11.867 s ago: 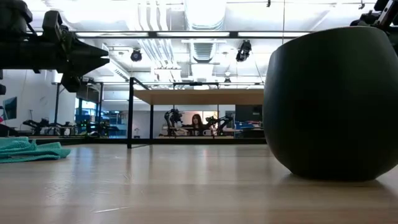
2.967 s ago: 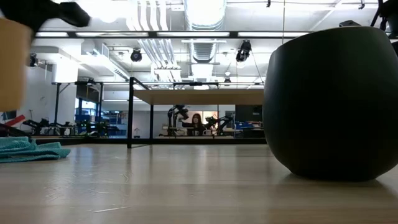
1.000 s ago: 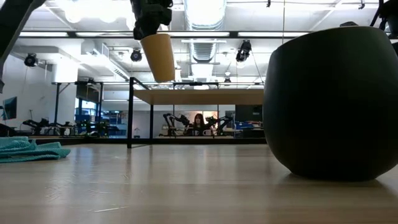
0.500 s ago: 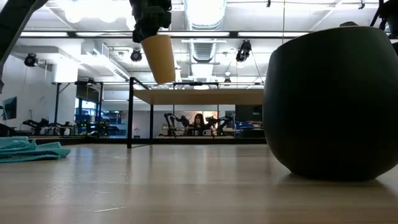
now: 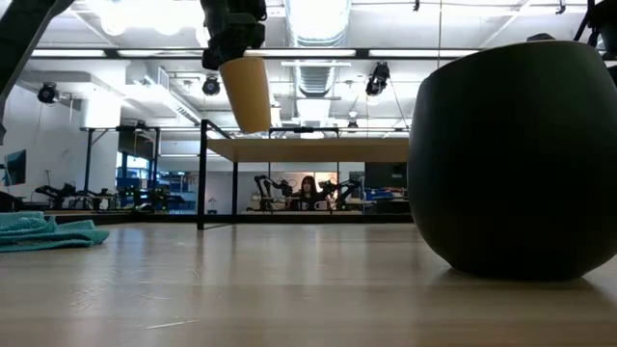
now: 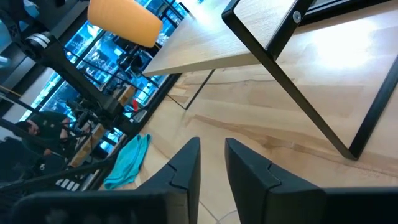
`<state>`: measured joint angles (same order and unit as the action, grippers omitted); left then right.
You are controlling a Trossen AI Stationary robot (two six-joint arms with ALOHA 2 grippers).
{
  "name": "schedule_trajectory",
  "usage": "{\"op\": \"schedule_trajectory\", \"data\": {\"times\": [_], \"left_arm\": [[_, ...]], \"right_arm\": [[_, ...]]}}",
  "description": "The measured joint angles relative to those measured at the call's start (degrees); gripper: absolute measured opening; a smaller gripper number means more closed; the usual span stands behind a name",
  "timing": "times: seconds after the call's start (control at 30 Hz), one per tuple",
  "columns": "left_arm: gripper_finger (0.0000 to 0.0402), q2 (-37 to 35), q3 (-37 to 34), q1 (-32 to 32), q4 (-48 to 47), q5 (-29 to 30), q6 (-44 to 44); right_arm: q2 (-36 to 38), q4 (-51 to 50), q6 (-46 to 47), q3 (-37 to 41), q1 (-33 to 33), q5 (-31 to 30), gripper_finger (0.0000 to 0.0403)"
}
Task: Stack small to large cups/mugs on shelf
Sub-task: Put the yellow cup on the shelf
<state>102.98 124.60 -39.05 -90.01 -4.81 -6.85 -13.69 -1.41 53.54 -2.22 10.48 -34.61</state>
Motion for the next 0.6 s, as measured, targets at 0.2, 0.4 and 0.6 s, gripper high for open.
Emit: {"op": "schedule_trajectory", "data": {"times": [0.2, 0.4, 0.6], "left_arm": [[0.0, 0.0, -2.3, 0.0, -0.01, 0.28, 0.24], [0.0, 0.0, -2.91, -0.16, -0.01, 0.93, 0.08], [0.0, 0.0, -2.87, -0.48, -0.01, 1.09, -1.53]], "right_arm": [[0.0, 0.01, 0.0, 0.0, 0.01, 0.0, 0.007], [0.0, 0.0, 0.0, 0.0, 0.01, 0.01, 0.0068], [0.0, 0.02, -0.02, 0.0, 0.0, 0.0, 0.0069]]}}
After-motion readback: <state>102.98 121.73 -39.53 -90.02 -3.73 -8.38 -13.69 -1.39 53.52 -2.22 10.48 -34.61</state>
